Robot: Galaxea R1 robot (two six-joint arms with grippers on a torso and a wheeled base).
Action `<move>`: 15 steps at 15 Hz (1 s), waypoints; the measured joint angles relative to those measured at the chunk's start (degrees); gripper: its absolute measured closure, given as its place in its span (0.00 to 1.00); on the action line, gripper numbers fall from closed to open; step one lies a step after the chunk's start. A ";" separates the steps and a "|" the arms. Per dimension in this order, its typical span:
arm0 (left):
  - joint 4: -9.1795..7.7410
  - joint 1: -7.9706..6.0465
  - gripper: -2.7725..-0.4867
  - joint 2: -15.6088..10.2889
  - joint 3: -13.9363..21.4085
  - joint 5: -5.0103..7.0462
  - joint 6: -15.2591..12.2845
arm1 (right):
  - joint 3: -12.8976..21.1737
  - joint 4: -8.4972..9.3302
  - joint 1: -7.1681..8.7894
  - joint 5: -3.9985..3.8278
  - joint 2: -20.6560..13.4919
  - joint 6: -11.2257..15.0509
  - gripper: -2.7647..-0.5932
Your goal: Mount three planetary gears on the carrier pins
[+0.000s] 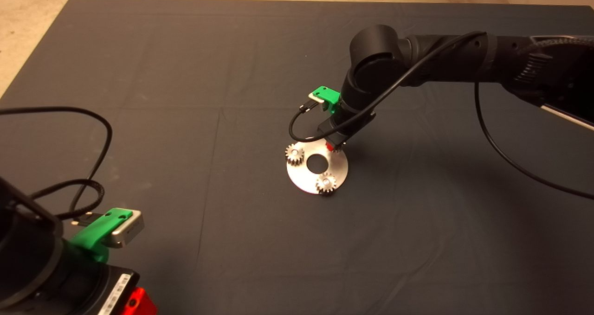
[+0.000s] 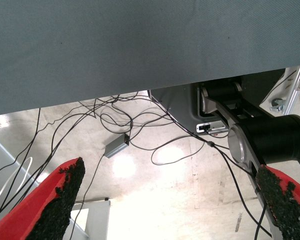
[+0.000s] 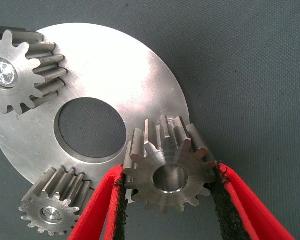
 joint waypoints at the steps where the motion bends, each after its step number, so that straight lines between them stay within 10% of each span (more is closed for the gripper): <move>1: 0.00 0.00 0.14 -0.02 0.00 0.00 0.00 | 0.00 -0.02 0.00 -0.07 0.04 -0.02 0.80; 15: 0.00 0.60 0.14 -0.02 0.00 0.01 0.00 | 0.02 -0.06 0.00 -0.11 0.04 -0.48 0.80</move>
